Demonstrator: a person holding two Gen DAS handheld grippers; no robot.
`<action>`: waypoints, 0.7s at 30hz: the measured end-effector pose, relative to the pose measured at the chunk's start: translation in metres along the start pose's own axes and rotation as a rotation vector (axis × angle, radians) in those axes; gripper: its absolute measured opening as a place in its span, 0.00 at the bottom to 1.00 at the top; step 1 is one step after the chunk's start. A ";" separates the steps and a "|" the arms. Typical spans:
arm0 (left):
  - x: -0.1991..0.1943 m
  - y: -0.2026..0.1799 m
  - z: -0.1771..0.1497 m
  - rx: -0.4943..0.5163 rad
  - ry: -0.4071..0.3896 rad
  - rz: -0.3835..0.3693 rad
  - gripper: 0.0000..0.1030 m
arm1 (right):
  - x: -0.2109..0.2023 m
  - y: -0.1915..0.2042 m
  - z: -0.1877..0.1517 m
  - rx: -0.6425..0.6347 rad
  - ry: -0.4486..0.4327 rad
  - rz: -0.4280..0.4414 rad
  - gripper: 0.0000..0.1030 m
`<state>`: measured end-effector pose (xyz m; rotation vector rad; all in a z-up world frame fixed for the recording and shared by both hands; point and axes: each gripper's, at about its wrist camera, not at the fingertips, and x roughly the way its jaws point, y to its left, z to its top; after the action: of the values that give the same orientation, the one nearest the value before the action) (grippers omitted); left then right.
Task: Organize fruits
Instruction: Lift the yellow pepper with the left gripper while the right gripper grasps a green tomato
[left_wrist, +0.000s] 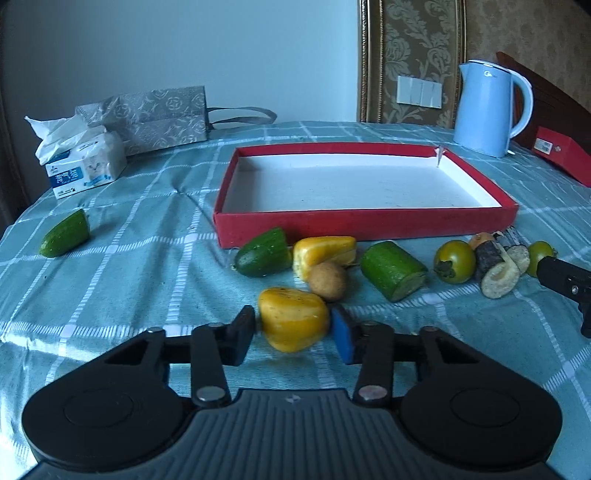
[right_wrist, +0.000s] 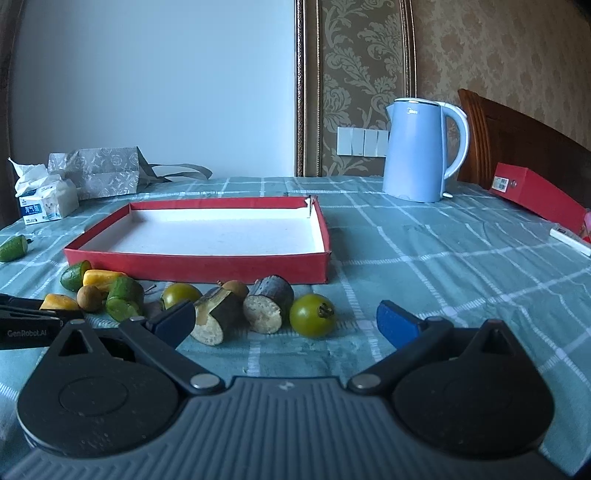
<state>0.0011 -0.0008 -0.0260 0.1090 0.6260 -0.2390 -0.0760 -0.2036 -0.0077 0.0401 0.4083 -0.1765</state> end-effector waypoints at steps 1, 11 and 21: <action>0.000 0.000 0.000 0.000 -0.003 0.001 0.39 | 0.000 -0.001 0.000 0.002 0.002 0.001 1.00; -0.001 0.000 -0.004 0.003 -0.027 0.003 0.38 | 0.000 -0.011 -0.003 -0.013 0.019 -0.011 1.00; -0.001 0.003 -0.003 -0.013 -0.028 -0.002 0.38 | 0.000 -0.027 0.002 -0.103 0.027 -0.040 0.89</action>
<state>-0.0003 0.0028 -0.0277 0.0918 0.5999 -0.2383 -0.0799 -0.2307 -0.0064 -0.0674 0.4452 -0.1944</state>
